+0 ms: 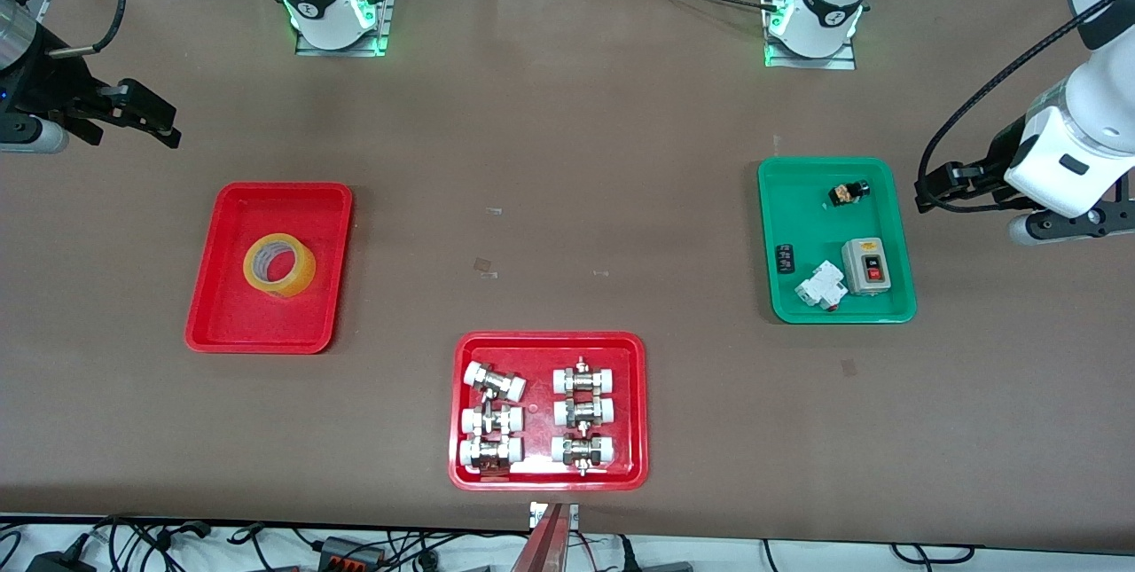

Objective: Left arm passes tape to right arm into tray

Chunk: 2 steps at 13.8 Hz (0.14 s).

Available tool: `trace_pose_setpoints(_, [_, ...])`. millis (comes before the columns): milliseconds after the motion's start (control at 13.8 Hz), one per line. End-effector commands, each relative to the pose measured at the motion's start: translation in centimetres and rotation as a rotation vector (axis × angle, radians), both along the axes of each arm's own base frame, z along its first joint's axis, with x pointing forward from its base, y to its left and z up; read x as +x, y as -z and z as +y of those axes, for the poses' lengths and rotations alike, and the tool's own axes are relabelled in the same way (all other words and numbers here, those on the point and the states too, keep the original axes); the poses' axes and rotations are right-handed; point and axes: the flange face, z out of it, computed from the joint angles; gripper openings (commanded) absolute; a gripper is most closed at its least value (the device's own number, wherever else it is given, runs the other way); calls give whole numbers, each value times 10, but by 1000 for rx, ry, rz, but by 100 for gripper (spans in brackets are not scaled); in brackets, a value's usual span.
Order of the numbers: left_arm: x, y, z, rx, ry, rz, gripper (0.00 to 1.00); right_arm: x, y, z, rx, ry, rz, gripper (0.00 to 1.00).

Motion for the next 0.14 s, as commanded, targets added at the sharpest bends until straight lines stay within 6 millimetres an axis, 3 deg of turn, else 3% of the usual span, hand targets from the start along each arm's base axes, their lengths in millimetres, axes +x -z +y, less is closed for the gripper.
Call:
trace_pose_setpoints(0, [-3, -7, 1, -19, 27, 6, 100, 3, -18, -3, -15, 19, -16, 100])
trace_pose_setpoints(72, [-3, -7, 3, -19, 26, 6, 100, 4, -18, -2, -14, 18, -18, 100])
